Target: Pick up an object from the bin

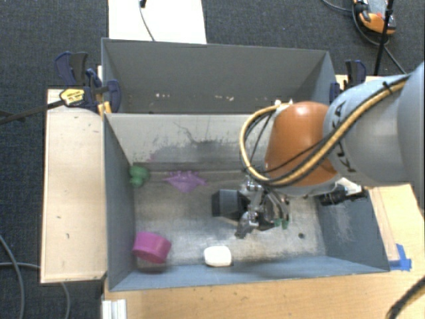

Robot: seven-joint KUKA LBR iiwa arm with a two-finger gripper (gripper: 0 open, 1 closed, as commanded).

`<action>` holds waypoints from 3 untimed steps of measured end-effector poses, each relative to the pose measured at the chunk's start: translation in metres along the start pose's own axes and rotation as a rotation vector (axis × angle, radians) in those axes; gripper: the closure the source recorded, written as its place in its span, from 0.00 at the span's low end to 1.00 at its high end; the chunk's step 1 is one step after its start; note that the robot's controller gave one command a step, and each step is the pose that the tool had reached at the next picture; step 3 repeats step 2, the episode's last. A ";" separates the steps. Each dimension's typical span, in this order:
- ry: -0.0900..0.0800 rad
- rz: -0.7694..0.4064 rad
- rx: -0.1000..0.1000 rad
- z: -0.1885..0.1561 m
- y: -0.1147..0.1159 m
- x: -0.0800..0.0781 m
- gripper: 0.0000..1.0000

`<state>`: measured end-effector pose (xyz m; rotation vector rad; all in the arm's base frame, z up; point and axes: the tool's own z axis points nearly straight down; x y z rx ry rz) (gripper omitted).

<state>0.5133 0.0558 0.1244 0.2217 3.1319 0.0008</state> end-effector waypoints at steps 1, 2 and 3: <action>0.003 0.000 0.001 -0.003 0.000 0.001 1.00; 0.005 0.000 0.001 -0.009 0.000 0.001 1.00; 0.005 0.000 0.001 -0.009 0.000 0.001 1.00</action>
Offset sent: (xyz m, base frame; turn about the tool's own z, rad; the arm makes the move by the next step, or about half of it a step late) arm 0.0000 0.0001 0.0247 0.0000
